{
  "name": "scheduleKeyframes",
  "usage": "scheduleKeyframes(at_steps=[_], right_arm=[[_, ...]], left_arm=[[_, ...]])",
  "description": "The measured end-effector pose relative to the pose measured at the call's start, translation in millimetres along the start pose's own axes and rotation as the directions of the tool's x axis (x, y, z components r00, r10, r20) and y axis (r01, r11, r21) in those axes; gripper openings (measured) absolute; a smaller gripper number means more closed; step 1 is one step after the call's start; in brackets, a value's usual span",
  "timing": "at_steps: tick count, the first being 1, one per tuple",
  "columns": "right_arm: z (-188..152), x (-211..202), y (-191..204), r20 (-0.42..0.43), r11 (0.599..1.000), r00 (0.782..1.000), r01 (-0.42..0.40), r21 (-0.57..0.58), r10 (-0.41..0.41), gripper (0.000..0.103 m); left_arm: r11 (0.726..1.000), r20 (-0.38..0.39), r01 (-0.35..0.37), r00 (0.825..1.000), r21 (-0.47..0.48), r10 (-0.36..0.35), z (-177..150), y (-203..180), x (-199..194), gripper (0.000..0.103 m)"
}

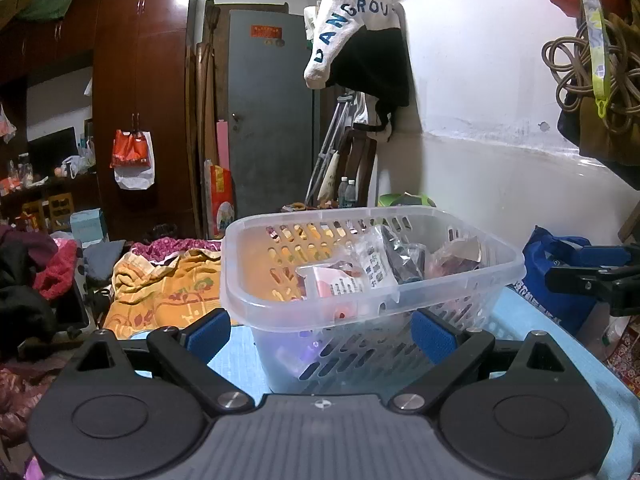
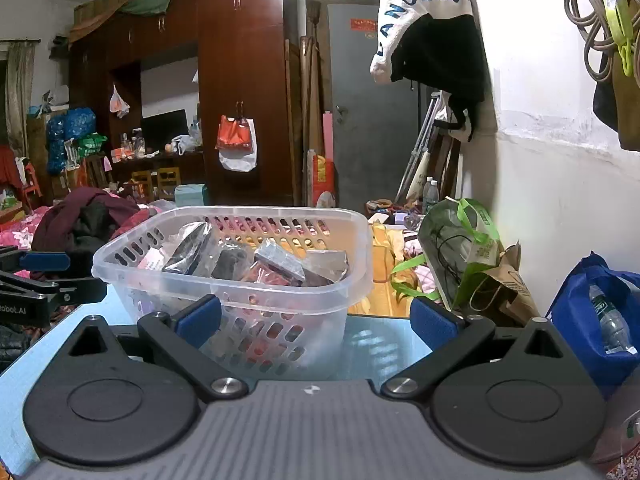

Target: Organize objects

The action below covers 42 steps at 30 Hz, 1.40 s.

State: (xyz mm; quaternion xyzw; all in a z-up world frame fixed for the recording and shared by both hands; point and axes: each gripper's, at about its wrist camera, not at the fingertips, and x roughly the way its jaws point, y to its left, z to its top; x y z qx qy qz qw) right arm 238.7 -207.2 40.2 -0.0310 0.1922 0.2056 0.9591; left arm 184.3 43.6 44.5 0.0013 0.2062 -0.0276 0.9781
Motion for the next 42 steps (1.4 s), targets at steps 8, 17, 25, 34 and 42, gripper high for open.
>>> scheduleKeyframes(at_steps=[8, 17, 25, 34, 42], right_arm=[[-1, -1, 0, -0.001, 1.0, 1.0, 0.003, -0.001, -0.003, 0.103], [-4, -2, 6, -0.004, 0.999, 0.998, 0.055, 0.003, -0.055, 0.103], [-4, -2, 18, -0.005, 0.997, 0.997, 0.074, -0.019, -0.075, 0.103], [-5, -3, 25, 0.005, 0.997, 0.998, 0.068, -0.034, -0.068, 0.103], [-4, -3, 29, 0.005, 0.997, 0.998, 0.067, -0.034, -0.067, 0.103]], left_arm=[[1.0, 0.0, 0.002, 1.0, -0.004, -0.002, 0, 0, 1, 0.098], [1.0, 0.005, -0.003, 1.0, -0.006, 0.003, 1, 0, -1, 0.098], [1.0, 0.003, -0.006, 1.0, -0.009, 0.006, 1, 1, -3, 0.098], [1.0, 0.001, -0.015, 1.0, -0.015, 0.015, 1, 3, -4, 0.098], [1.0, -0.001, -0.01, 1.0, -0.02, 0.01, 0, 4, -4, 0.098]])
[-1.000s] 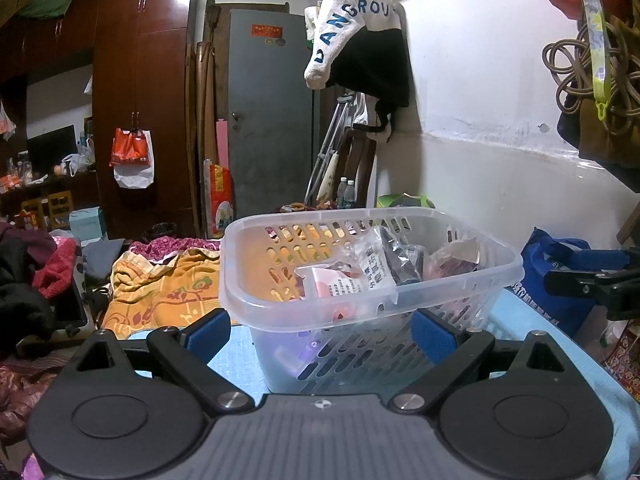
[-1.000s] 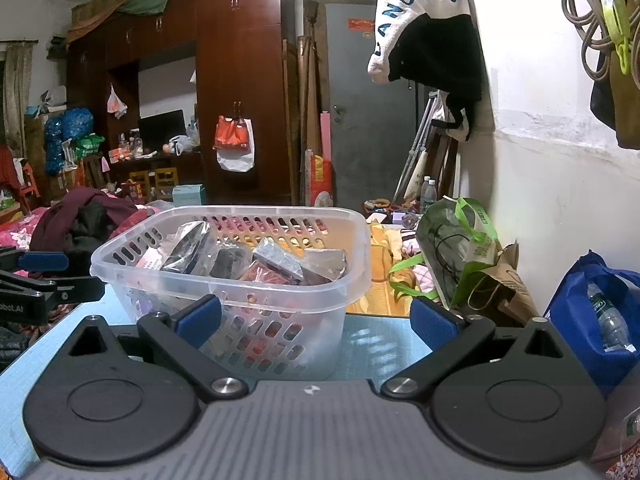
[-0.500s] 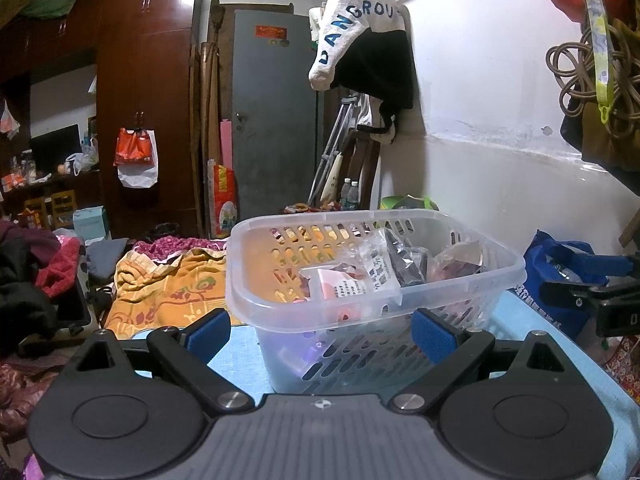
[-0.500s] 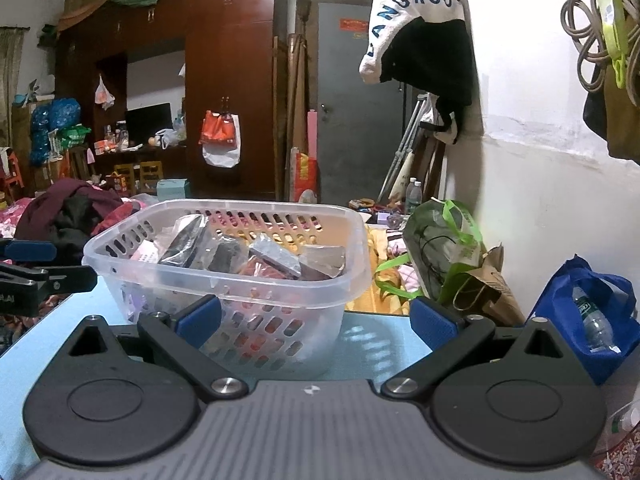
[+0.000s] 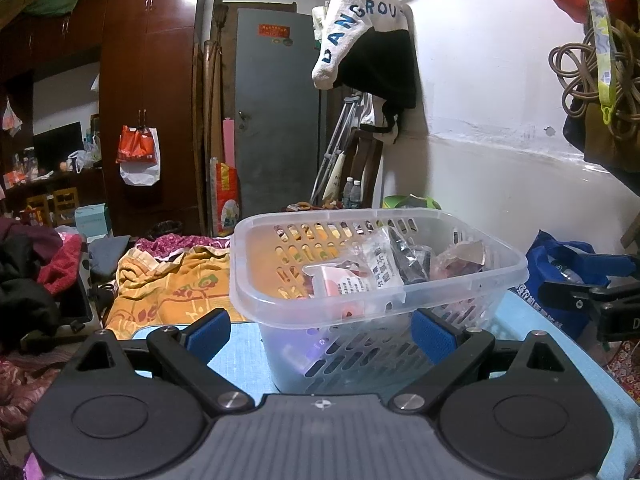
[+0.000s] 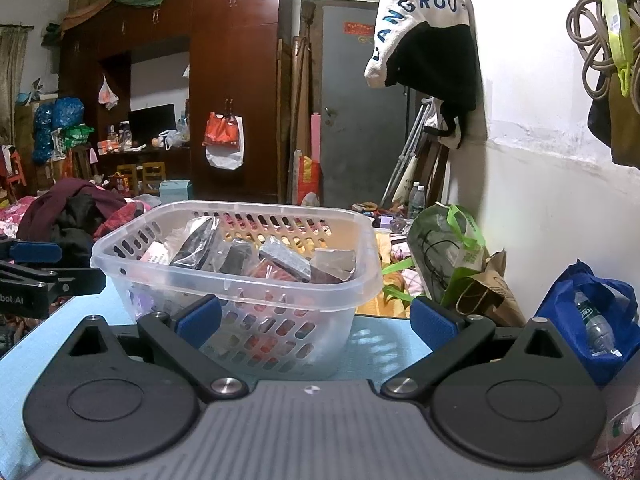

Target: Organize objects

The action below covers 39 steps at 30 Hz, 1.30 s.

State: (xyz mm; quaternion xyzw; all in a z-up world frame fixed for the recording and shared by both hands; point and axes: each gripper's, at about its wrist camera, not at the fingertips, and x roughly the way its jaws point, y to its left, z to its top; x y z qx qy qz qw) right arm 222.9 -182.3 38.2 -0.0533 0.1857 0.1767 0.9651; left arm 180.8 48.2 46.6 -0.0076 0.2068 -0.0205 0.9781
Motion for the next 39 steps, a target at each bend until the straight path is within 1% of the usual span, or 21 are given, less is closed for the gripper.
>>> scheduleKeyframes(at_steps=[35, 39], right_arm=[[-2, 0, 11, -0.017, 1.0, 1.0, -0.021, -0.01, 0.021, 0.103], [-3, 0, 13, -0.016, 1.0, 1.0, -0.023, -0.01, 0.022, 0.103]], left_arm=[[1.0, -0.002, 0.003, 1.0, -0.003, -0.003, 0, -2, -2, 0.098], [1.0, 0.008, 0.012, 1.0, -0.001, -0.012, -1, -2, -2, 0.098]])
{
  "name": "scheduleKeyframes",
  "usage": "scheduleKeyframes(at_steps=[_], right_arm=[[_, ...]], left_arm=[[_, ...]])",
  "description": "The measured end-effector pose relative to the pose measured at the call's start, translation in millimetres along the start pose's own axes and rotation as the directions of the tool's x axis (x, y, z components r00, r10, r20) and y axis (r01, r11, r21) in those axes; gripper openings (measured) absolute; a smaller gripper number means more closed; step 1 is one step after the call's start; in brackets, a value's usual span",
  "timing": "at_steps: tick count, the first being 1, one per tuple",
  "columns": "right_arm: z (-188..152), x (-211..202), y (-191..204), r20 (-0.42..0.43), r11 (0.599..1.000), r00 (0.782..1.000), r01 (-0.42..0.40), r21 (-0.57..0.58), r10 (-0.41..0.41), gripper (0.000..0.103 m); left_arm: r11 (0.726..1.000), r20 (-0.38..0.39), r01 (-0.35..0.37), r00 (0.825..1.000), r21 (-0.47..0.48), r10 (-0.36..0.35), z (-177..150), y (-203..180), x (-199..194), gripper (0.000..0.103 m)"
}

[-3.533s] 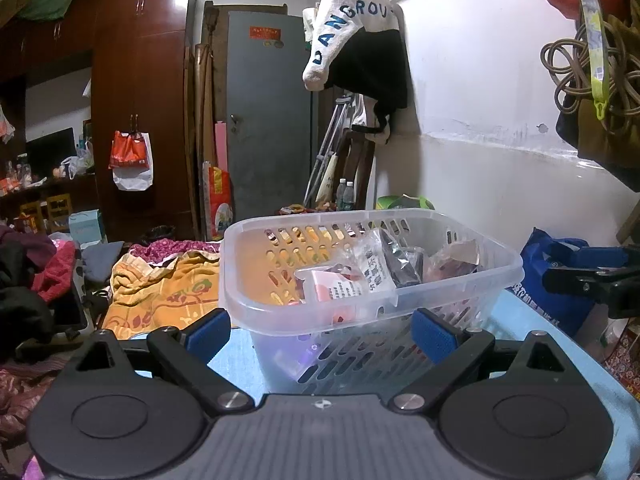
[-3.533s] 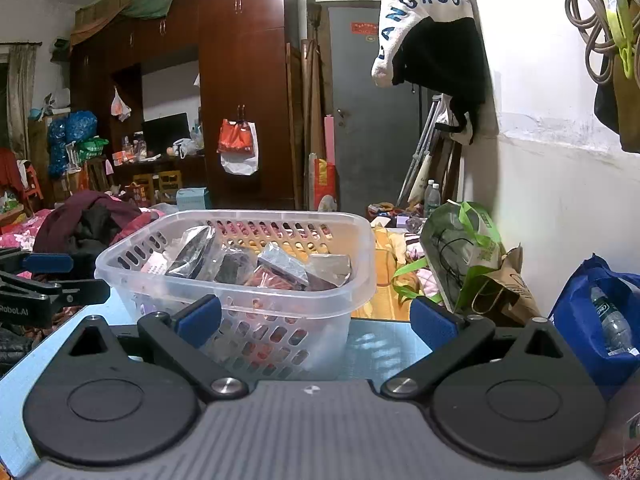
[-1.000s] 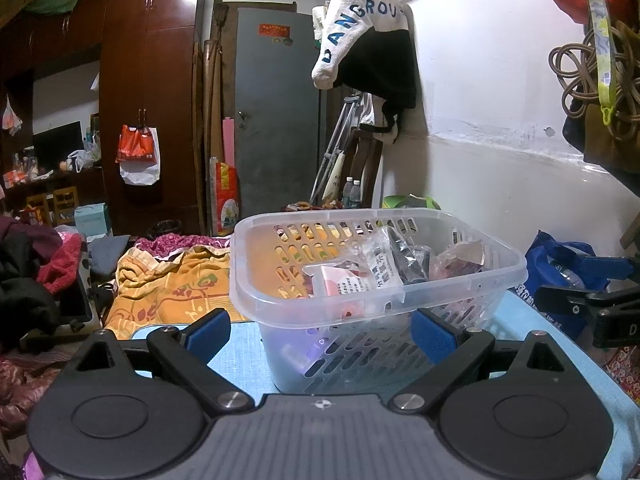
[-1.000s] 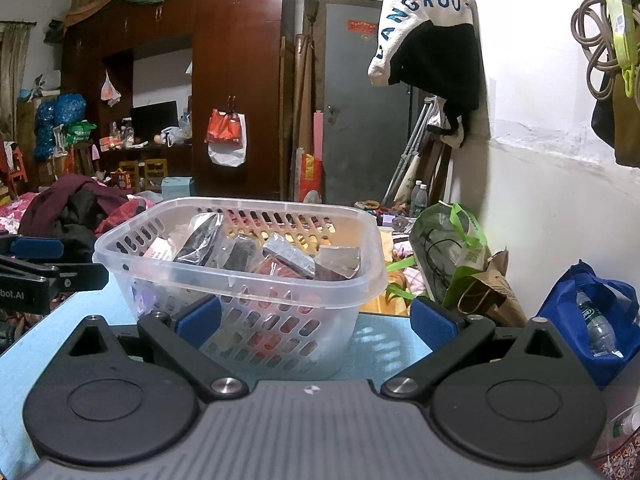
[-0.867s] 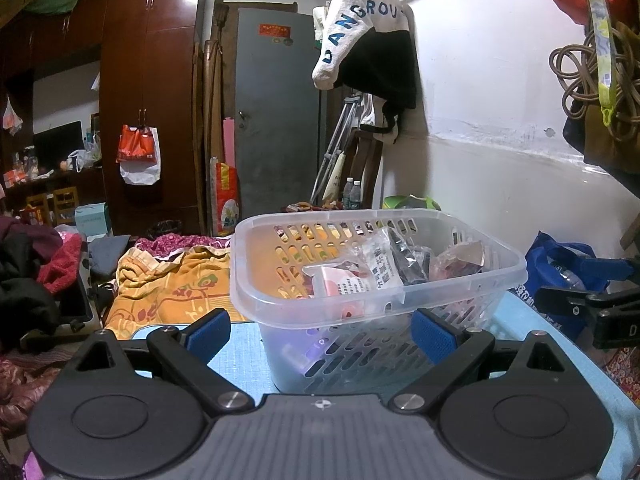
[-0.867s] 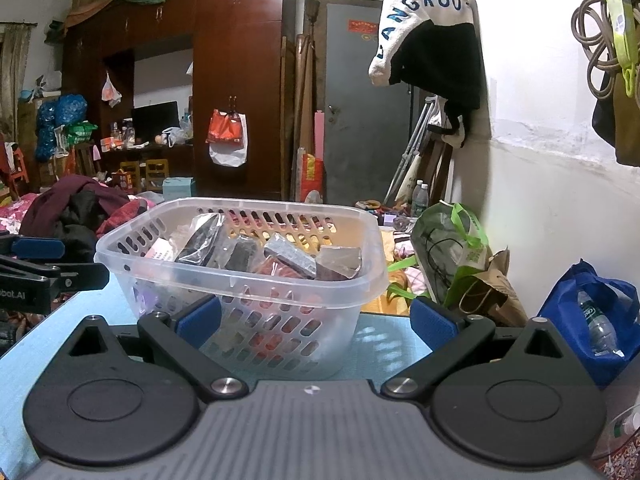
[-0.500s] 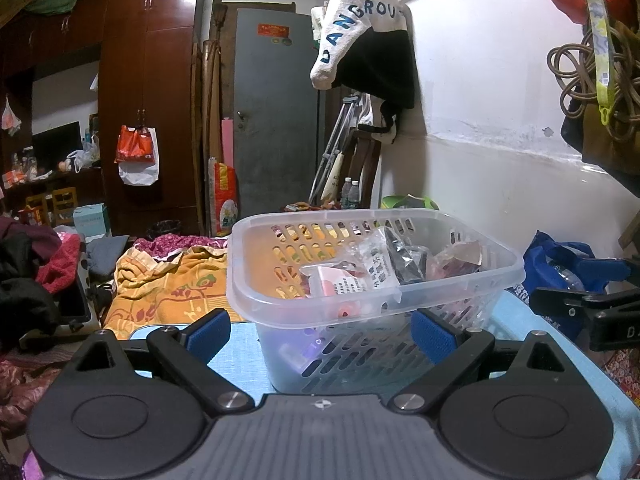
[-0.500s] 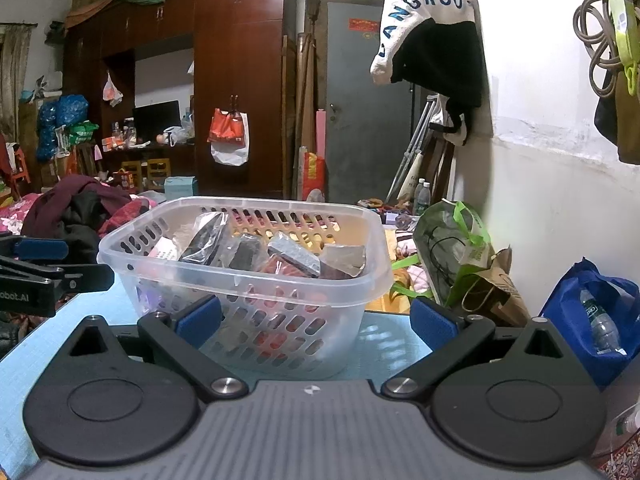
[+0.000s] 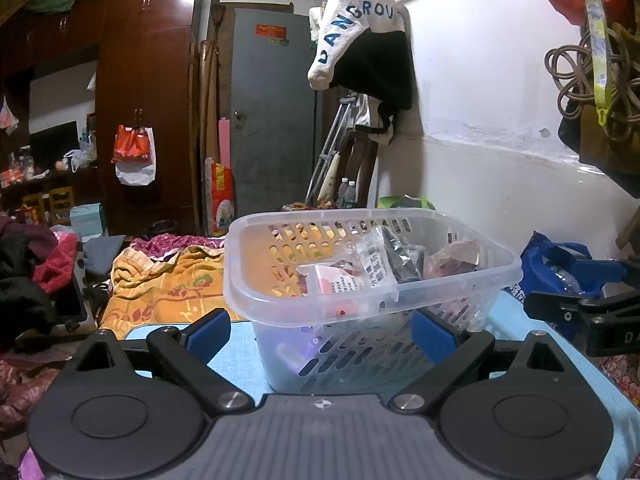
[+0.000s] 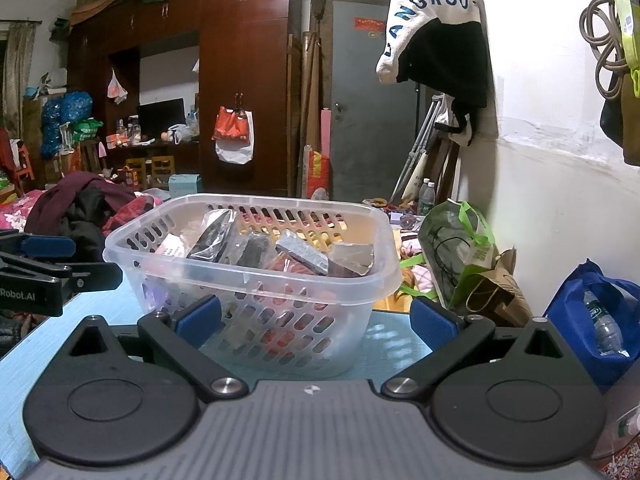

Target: Organize objects

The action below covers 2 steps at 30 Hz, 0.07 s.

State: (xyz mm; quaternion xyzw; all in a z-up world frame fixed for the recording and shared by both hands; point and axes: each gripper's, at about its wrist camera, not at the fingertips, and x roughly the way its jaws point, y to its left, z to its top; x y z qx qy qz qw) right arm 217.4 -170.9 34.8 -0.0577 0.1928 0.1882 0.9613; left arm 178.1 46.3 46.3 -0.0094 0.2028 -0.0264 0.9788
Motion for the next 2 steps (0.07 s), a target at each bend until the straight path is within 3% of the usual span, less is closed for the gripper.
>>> scheduleKeyframes(at_steps=[2], right_arm=[[-0.2, 0.7, 0.8, -0.001, 1.0, 1.0, 0.0, 0.0, 0.0, 0.103]], left_arm=[[1.0, 0.01, -0.01, 1.0, 0.004, 0.01, -0.8, -0.1, -1.0, 0.098]])
